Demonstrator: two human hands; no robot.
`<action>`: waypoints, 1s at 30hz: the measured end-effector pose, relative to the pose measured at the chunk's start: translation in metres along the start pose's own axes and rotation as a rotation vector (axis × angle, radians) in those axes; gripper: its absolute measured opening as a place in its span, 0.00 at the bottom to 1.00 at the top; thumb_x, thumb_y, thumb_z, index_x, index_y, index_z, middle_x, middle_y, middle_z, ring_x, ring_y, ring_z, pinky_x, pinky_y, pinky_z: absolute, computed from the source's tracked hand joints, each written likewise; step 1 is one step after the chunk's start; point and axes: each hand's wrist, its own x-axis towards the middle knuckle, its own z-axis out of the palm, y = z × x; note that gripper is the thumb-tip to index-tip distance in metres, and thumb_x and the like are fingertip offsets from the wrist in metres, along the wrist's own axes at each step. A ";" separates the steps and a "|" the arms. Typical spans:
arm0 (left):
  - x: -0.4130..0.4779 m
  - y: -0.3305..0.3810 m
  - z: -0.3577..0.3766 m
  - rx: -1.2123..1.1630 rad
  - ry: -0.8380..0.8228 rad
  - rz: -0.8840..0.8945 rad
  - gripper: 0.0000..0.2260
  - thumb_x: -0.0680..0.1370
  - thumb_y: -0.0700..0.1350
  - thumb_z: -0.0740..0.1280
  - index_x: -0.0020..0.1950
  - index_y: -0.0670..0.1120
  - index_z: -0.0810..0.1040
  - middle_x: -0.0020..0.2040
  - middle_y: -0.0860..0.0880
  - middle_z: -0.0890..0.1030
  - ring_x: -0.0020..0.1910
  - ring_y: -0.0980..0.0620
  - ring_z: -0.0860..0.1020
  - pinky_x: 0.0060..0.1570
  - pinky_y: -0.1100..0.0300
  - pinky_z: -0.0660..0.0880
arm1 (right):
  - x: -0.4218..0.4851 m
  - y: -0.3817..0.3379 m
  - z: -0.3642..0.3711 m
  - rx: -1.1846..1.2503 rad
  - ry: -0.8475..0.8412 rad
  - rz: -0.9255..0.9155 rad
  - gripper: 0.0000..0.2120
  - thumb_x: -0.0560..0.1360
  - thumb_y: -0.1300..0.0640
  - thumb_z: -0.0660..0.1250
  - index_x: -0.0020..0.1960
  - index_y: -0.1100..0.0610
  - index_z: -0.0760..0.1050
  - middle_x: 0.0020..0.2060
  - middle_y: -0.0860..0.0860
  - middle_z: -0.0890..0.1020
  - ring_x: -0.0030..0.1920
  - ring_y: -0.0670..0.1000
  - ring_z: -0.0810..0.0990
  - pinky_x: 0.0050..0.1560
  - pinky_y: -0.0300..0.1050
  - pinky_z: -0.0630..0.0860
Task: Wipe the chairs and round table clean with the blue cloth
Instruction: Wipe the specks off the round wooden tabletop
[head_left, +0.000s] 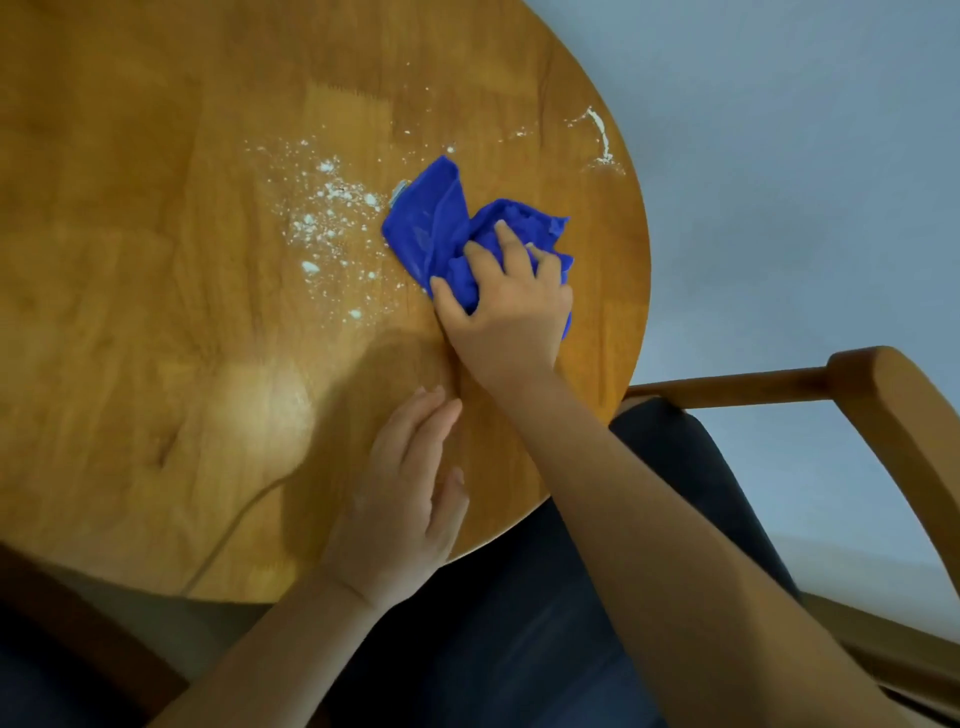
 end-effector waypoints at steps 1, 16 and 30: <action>0.002 -0.001 -0.007 -0.012 0.045 -0.025 0.22 0.75 0.46 0.57 0.68 0.40 0.69 0.67 0.49 0.68 0.68 0.60 0.60 0.68 0.74 0.52 | -0.006 -0.007 0.000 0.010 0.018 -0.019 0.21 0.69 0.40 0.63 0.53 0.53 0.81 0.57 0.54 0.81 0.53 0.61 0.79 0.42 0.51 0.74; 0.036 -0.047 -0.081 0.143 0.228 -0.446 0.26 0.79 0.38 0.58 0.76 0.41 0.53 0.76 0.46 0.55 0.75 0.52 0.52 0.70 0.64 0.47 | 0.013 -0.090 0.025 0.106 -0.038 -0.519 0.24 0.71 0.40 0.56 0.57 0.49 0.80 0.59 0.56 0.79 0.60 0.64 0.75 0.55 0.64 0.72; 0.095 -0.029 -0.050 0.447 0.046 -0.160 0.25 0.80 0.49 0.49 0.76 0.44 0.52 0.77 0.50 0.50 0.72 0.60 0.41 0.68 0.63 0.35 | 0.133 0.024 0.023 0.031 -0.103 0.022 0.23 0.76 0.40 0.57 0.68 0.47 0.69 0.72 0.50 0.64 0.71 0.58 0.59 0.67 0.58 0.61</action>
